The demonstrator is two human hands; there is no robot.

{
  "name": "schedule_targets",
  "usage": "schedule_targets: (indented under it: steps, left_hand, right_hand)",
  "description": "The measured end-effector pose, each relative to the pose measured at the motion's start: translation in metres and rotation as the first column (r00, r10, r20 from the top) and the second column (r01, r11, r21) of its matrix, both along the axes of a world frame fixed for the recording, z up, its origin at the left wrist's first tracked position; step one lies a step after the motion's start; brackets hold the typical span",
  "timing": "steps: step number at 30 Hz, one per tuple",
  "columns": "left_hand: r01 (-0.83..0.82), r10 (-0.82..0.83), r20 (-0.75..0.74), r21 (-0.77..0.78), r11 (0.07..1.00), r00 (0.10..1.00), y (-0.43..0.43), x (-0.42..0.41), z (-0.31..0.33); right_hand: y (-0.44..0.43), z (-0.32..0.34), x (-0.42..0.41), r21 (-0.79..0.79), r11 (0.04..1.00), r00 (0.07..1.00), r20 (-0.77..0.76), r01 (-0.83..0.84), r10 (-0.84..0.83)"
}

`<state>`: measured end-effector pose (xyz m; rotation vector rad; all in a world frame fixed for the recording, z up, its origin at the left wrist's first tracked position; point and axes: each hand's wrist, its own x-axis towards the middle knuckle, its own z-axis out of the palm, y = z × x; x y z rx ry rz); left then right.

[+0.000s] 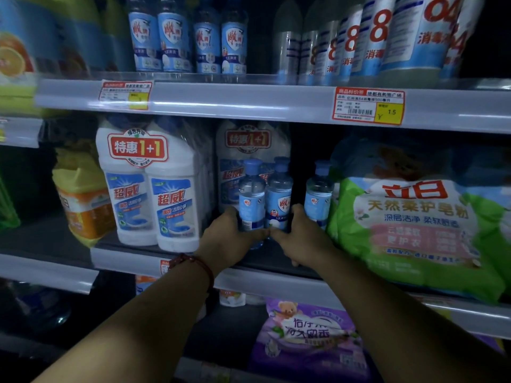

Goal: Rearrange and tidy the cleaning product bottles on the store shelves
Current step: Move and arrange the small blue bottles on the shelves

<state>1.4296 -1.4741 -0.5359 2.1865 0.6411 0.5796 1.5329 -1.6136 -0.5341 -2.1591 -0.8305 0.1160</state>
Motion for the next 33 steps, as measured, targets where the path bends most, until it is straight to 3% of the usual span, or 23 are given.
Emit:
schedule_targets:
  steps: [5, 10, 14, 21, 26, 33]
  left_hand:
    - [0.115, -0.111, 0.031, -0.159, 0.981, 0.993, 0.005, 0.000, 0.008]
    - [0.051, -0.036, 0.092, -0.163, 0.985, 0.995, 0.010, 0.006, 0.004]
    - [0.053, -0.028, 0.130, -0.194, 0.980, 0.991, 0.007, 0.008, 0.005]
    - [-0.038, 0.054, 0.236, -0.070, 0.997, 0.970, 0.001, 0.002, 0.000]
    - [0.061, -0.025, 0.199, -0.176, 0.982, 0.980, 0.005, 0.005, 0.001]
    - [-0.018, 0.019, 0.196, -0.008, 1.000, 0.980, 0.003, -0.001, 0.001]
  right_hand:
    - [-0.001, -0.002, 0.002, 0.092, 0.995, 0.996, -0.087, -0.029, 0.037]
    - [0.001, -0.013, 0.004, 0.017, 0.998, 0.996, 0.061, 0.063, -0.064]
    - [-0.001, -0.011, 0.005, 0.050, 0.999, 1.000, -0.003, 0.002, -0.002]
    - [0.000, -0.013, 0.007, 0.166, 0.984, 0.990, -0.116, -0.062, 0.082]
    - [-0.002, -0.014, 0.007, 0.158, 0.986, 0.993, -0.090, -0.060, 0.075]
    - [-0.002, -0.013, 0.007, 0.184, 0.979, 0.985, -0.133, -0.084, 0.110]
